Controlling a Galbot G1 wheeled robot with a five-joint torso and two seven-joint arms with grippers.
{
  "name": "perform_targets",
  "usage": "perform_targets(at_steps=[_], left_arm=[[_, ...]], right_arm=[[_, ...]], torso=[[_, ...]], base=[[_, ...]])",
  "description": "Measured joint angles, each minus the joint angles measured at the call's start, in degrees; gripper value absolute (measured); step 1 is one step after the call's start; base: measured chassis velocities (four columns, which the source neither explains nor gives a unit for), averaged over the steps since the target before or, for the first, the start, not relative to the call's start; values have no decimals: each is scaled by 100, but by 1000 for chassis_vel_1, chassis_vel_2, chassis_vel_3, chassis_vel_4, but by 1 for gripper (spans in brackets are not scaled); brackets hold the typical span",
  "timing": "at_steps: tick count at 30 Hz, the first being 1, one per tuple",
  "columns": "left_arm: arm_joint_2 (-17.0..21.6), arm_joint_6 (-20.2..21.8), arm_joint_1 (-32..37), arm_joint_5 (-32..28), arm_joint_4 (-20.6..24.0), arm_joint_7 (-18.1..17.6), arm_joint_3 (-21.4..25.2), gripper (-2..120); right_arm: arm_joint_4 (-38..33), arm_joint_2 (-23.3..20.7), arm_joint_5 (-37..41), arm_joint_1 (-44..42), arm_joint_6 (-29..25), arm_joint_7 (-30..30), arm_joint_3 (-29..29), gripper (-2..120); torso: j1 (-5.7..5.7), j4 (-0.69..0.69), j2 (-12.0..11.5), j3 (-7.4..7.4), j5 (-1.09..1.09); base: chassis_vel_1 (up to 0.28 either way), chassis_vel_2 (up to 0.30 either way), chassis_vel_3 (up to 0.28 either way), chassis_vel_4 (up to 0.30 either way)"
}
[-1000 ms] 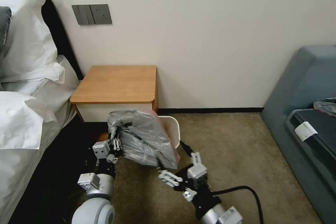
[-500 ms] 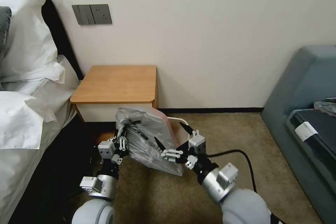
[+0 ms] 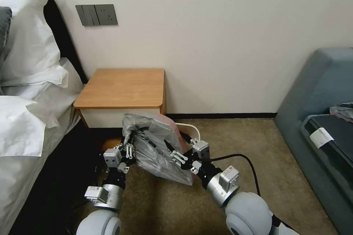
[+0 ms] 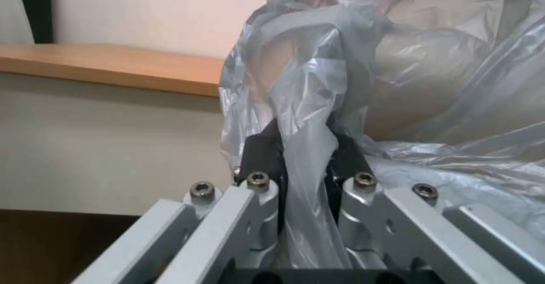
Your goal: Pick up the garbage bag from the table and place it over the trash can.
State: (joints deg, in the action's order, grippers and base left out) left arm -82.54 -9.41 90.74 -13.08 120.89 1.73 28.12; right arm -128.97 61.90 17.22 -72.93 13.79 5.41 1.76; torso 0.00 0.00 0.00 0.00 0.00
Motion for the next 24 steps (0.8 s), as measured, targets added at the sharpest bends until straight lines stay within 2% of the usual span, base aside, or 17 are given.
perform_targets(at_steps=[1,3,5,7,8,11,16,19,24], left_arm=[[0,0,0,0,0,0,0,8],[-1,1,-4,5,-27,-5,-2,8],[-2,1,-3,10,-34,-6,-3,8],[-2,1,2,25,-49,-6,-8,8],[-2,1,2,25,-49,-6,-8,8],[-3,-4,-22,56,-70,4,-4,8],[0,-161,-44,145,-158,178,56,8],[1,-452,-52,129,-277,421,136,8],[-1,-710,-36,23,-318,654,173,8]], right_arm=[[0,0,0,0,0,0,0,43],[4,13,-21,-10,0,1,1,32],[4,16,-23,-16,0,1,1,29],[2,24,-27,-17,3,1,-2,18],[2,24,-27,-17,3,1,-2,18],[2,21,-32,-11,7,9,-14,0],[3,21,-109,10,77,36,-43,0],[98,31,-211,148,101,228,-115,0],[166,-68,-213,272,124,345,-196,0]], torso=[[0,0,0,0,0],[0,0,0,0,0],[0,0,0,0,0],[0,0,0,0,0],[0,0,0,0,0],[0,0,0,0,0],[0,-1,0,0,0],[0,0,0,0,0],[0,0,0,0,0]], base=[[0,0,0,0],[0,0,0,0],[0,0,0,0],[0,0,0,0],[0,0,0,0],[0,0,0,0],[0,0,0,0],[0,0,0,0],[0,0,0,0]])
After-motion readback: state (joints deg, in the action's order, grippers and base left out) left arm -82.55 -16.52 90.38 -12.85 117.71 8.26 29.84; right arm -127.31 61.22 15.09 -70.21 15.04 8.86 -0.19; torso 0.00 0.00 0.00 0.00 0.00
